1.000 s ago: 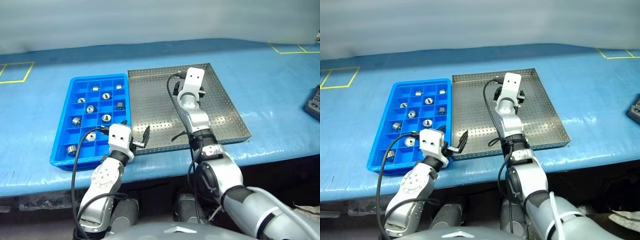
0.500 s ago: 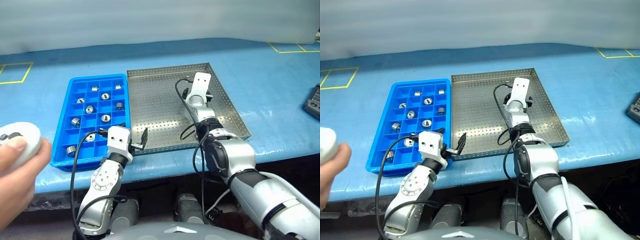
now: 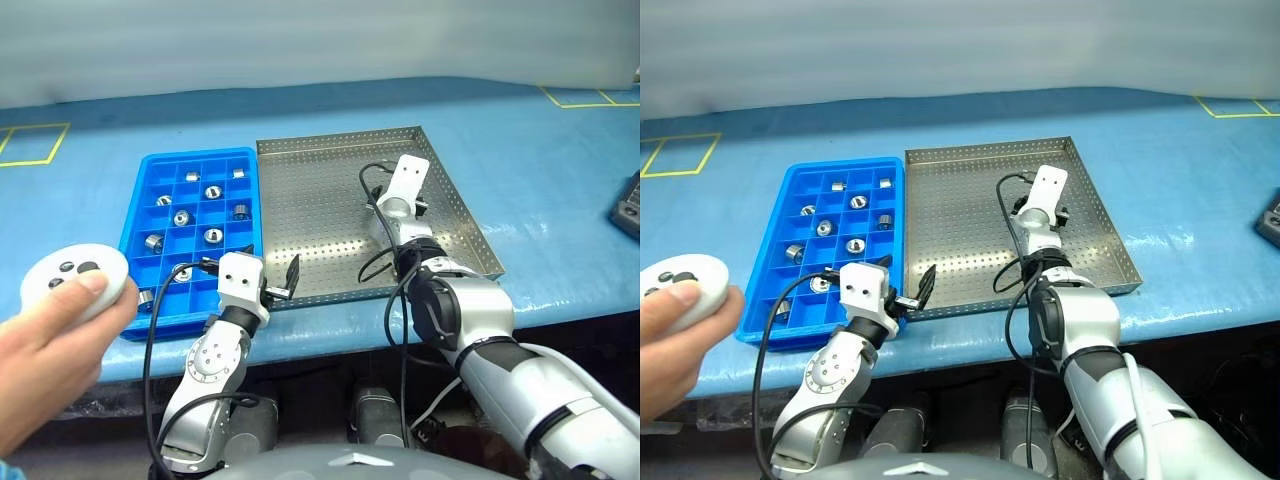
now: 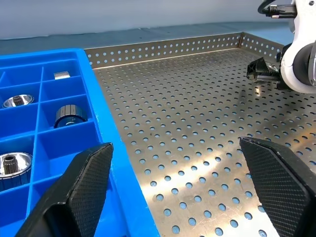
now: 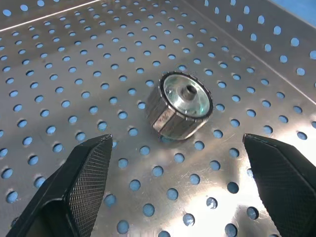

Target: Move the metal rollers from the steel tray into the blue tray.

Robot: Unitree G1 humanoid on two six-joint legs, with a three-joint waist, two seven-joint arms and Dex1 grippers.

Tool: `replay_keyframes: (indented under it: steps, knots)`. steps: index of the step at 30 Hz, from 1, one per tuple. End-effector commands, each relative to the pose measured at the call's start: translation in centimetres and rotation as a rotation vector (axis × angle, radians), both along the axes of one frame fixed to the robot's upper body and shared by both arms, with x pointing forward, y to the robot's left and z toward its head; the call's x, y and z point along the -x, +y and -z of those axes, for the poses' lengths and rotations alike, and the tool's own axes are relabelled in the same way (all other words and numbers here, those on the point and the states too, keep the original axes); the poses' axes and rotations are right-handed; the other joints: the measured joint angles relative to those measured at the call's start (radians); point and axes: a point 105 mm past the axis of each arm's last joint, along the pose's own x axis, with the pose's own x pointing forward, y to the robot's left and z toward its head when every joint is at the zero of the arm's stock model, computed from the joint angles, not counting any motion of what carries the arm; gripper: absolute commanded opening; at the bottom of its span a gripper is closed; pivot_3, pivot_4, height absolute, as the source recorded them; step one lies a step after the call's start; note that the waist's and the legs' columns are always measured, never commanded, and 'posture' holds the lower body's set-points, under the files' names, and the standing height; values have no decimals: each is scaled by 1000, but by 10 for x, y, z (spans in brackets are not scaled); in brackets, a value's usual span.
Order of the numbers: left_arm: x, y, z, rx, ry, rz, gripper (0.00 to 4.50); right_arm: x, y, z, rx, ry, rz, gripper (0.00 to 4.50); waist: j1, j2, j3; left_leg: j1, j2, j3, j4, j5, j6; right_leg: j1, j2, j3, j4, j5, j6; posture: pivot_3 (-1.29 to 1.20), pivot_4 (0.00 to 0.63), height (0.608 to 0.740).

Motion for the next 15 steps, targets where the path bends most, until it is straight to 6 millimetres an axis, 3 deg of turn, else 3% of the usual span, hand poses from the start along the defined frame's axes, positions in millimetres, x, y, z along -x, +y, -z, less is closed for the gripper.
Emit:
replay_keyframes:
  steps: [1, 11, 15]
  knots:
    - [0, -2, -18, 13, -79, 1, 4500, -5, -5, -17, -8, -45, 31, 4461, 2, 0, 0, 0, 0, 0, 0, 0, 0, 0, 0, 0, 0, 0, 0, 262, 150, 740]
    - [-4, -1, -21, 19, -102, -7, 4500, -5, -9, -18, -61, -43, 82, 4461, 17, 0, 0, 0, 0, 0, 0, 0, 0, 0, 0, 0, 0, 0, 0, 267, 150, 740]
    - [-4, -3, -21, 22, -102, -5, 4500, -4, -3, -14, -110, -36, 78, 3212, 18, 0, 0, 0, 0, 0, 0, 0, 0, 0, 0, 0, 0, 0, 0, 255, 150, 740]
